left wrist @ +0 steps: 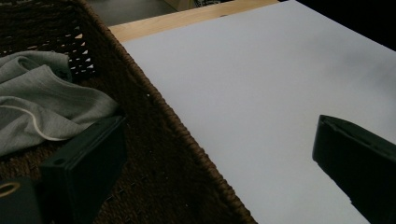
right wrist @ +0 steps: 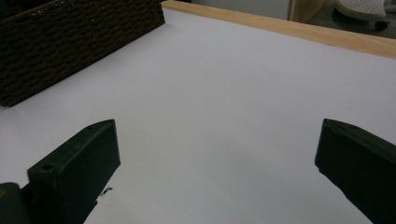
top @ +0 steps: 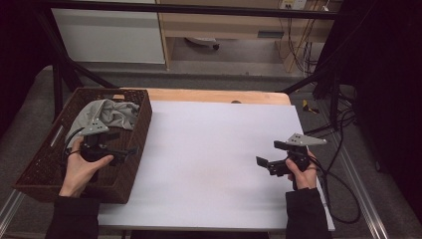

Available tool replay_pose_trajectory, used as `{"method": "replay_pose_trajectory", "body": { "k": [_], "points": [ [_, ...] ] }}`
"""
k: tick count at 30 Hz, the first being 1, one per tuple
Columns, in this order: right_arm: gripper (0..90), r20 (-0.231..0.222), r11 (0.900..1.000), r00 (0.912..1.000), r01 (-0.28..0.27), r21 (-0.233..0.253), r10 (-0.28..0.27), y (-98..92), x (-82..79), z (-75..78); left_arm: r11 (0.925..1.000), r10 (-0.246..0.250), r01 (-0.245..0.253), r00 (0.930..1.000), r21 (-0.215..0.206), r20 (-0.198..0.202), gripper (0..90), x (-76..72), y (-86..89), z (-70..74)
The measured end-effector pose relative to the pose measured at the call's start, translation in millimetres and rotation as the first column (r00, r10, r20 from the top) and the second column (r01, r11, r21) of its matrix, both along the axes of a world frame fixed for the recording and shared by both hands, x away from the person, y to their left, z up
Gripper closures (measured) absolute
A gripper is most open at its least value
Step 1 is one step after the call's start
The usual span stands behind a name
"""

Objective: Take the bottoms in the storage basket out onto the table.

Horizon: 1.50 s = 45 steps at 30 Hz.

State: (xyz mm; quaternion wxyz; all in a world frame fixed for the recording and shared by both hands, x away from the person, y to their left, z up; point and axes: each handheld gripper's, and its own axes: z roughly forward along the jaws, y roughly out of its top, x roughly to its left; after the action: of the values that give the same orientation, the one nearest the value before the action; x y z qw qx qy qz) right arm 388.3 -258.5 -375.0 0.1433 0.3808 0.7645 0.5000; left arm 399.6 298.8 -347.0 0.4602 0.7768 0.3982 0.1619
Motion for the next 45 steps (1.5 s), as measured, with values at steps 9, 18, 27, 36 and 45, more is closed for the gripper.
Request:
{"method": "replay_pose_trajectory", "body": {
  "k": [9,18,27,36,45],
  "points": [
    [0.4,0.0,1.0,1.0,0.0,-0.002,0.0,0.2,0.1,-0.4,0.9992,0.041,-0.041,0.9992,0.003,-0.001,2.7,-0.5,12.8,1.9],
    [0.4,-0.001,1.0,1.0,0.0,-0.009,0.0,0.8,0.7,-1.4,0.996,0.089,-0.089,0.996,0.009,0.0,2.7,-0.7,26.9,3.1],
    [0.4,-0.003,1.0,1.0,0.002,-0.011,-0.002,0.4,0.8,-1.7,0.988,0.15,-0.15,0.9887,0.038,-0.003,2.7,1.6,39.1,1.9],
    [0.4,-0.008,1.0,1.0,0.003,-0.016,-0.003,0.6,1.2,-2.8,0.9782,0.199,-0.198,0.9799,0.062,-0.011,2.9,5.2,51.2,-2.0],
    [0.4,-0.011,1.0,0.9999,0.006,-0.019,-0.006,0.7,1.8,-3.8,0.9676,0.241,-0.239,0.9702,0.082,-0.022,2.9,8.3,64.2,-5.9]
  ]
}}
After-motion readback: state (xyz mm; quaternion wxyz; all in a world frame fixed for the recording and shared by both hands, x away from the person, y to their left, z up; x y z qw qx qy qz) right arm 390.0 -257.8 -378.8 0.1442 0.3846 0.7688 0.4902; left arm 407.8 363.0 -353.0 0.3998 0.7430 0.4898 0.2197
